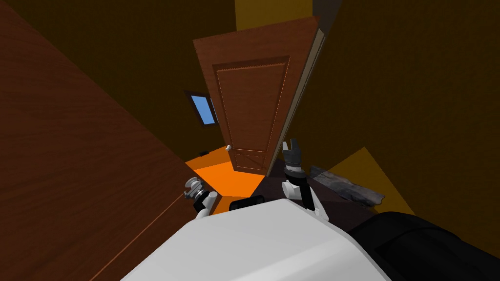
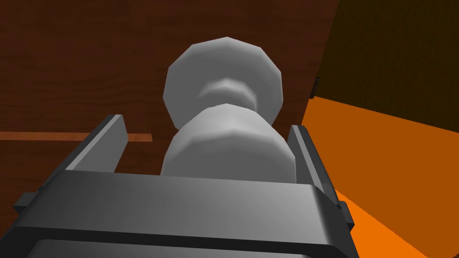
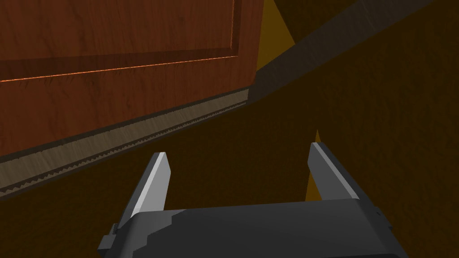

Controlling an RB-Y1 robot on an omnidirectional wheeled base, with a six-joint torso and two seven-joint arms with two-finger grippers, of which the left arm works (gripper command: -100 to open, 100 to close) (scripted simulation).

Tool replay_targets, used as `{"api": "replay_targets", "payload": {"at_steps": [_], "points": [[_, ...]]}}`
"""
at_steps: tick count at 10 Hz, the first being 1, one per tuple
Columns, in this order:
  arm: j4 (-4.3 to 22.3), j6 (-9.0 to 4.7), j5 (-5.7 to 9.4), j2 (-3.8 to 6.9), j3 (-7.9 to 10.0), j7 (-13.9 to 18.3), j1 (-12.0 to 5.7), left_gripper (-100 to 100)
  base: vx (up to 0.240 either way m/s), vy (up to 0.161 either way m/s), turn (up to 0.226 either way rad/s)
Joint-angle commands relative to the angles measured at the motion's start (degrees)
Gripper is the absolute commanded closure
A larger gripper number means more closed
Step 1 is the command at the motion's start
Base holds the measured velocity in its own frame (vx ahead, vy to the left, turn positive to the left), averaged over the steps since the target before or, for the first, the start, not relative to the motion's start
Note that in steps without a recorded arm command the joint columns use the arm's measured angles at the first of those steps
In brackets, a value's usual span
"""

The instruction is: Push the door open

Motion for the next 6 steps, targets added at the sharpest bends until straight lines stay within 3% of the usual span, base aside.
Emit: {"api": "replay_targets", "payload": {"at_steps": [1,2,5,6], "points": [[1.1,-1.14,0.25,1.1,2.31,-0.1,-0.39,100,0.071,0.054,-0.055],[1.1,-1.14,0.25,1.1,2.31,-0.1,-0.39,100,0.051,0.034,-0.016],[1.2,-1.75,0.16,1.25,5.57,-0.5,-0.49,100,0.07,0.053,-0.052],[1.2,-1.75,0.16,1.25,5.57,-0.5,-0.49,100,0.06,0.067,0.003]]}}
